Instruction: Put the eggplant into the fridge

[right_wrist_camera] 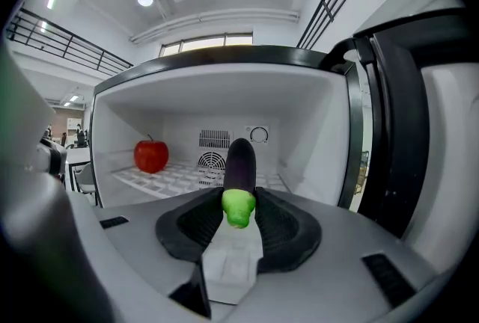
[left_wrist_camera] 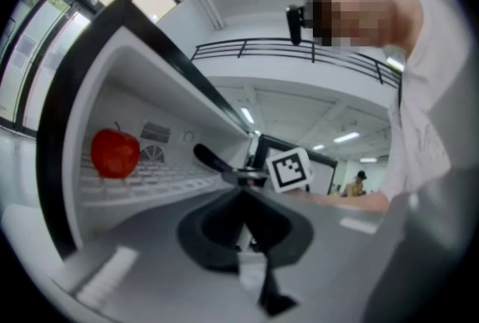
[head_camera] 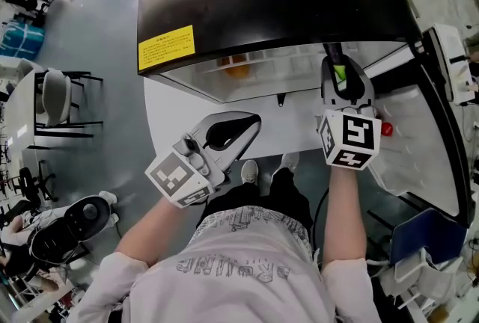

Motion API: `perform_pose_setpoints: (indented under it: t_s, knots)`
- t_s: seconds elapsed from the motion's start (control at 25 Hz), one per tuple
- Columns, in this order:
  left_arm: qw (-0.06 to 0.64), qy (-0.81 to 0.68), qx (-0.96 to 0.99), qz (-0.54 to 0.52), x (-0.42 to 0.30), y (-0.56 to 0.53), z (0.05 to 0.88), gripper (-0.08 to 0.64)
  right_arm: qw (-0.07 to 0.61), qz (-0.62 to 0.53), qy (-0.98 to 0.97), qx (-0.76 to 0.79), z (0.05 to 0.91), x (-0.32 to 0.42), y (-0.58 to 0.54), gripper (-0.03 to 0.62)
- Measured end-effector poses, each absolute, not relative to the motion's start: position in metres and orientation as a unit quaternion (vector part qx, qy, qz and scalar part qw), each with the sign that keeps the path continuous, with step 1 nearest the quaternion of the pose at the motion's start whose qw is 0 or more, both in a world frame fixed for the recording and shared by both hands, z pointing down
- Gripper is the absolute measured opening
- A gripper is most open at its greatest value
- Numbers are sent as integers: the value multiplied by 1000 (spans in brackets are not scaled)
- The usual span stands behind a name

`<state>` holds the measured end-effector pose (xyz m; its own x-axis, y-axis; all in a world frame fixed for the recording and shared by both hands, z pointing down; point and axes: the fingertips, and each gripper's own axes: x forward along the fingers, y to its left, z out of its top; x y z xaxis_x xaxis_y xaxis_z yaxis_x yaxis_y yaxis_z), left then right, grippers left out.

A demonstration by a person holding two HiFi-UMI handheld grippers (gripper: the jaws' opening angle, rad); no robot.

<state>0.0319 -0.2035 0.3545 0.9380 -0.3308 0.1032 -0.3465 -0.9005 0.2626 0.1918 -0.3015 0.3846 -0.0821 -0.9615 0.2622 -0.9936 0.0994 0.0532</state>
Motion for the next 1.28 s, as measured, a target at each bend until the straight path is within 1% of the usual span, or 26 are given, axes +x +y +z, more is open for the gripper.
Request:
perform_pose_setpoints:
  t_s: [0.56, 1.28]
  knots:
    - [150, -183, 970, 47, 41, -202, 369, 8, 107, 68, -723, 679, 392, 206, -332, 132]
    - [153, -189, 968, 60, 42, -201, 375, 8, 121, 63, -716, 685, 398, 210, -356, 133]
